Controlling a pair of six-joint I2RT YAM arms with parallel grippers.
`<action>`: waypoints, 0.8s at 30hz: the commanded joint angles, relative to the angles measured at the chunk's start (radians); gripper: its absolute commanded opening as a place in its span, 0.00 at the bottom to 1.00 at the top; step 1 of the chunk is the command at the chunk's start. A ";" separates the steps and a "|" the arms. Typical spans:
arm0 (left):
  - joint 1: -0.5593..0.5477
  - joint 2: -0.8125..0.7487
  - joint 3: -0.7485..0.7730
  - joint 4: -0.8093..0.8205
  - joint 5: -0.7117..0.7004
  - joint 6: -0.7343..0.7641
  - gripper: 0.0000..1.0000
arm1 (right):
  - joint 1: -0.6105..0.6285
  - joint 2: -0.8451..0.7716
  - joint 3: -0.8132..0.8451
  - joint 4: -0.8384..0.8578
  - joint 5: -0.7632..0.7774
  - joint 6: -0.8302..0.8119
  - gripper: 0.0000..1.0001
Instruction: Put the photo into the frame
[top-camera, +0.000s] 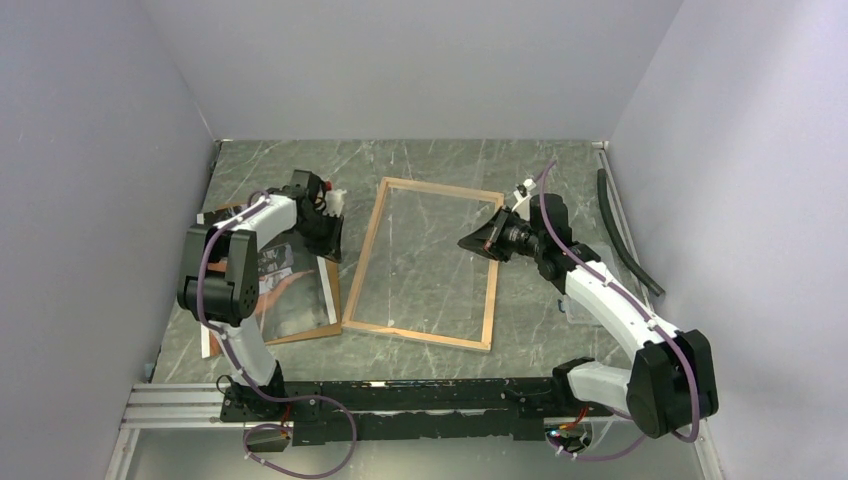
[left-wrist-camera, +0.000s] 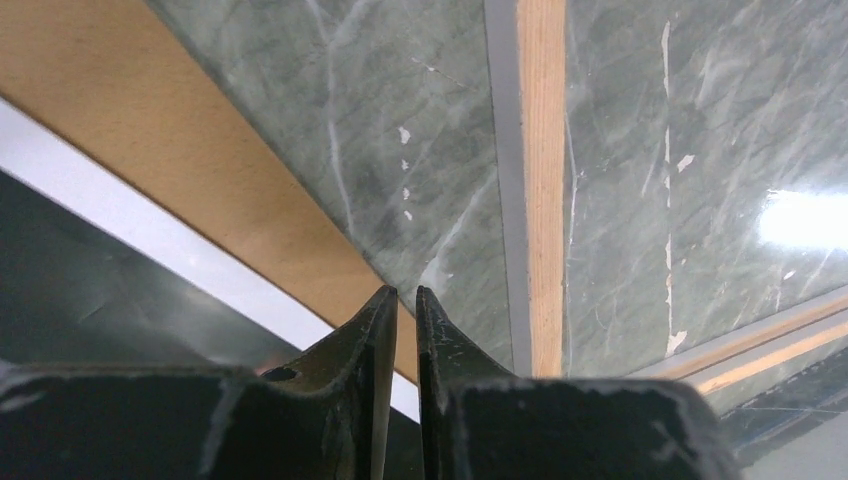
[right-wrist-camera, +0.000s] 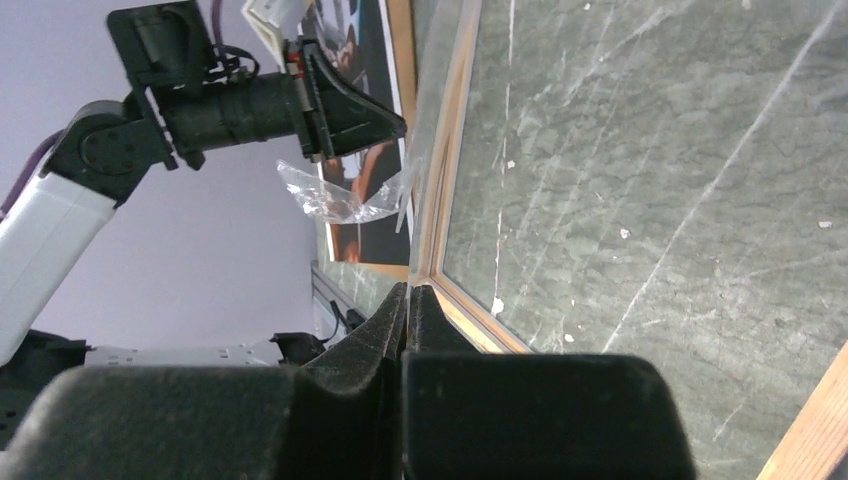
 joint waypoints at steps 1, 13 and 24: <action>-0.035 0.020 -0.013 0.033 0.042 0.011 0.19 | -0.015 -0.022 -0.006 0.141 -0.068 -0.028 0.00; -0.069 0.050 -0.009 0.034 0.046 0.016 0.16 | -0.017 -0.030 0.018 0.141 -0.097 -0.170 0.00; -0.069 0.053 0.006 0.022 0.040 0.012 0.13 | -0.019 -0.086 -0.006 0.140 -0.101 -0.220 0.00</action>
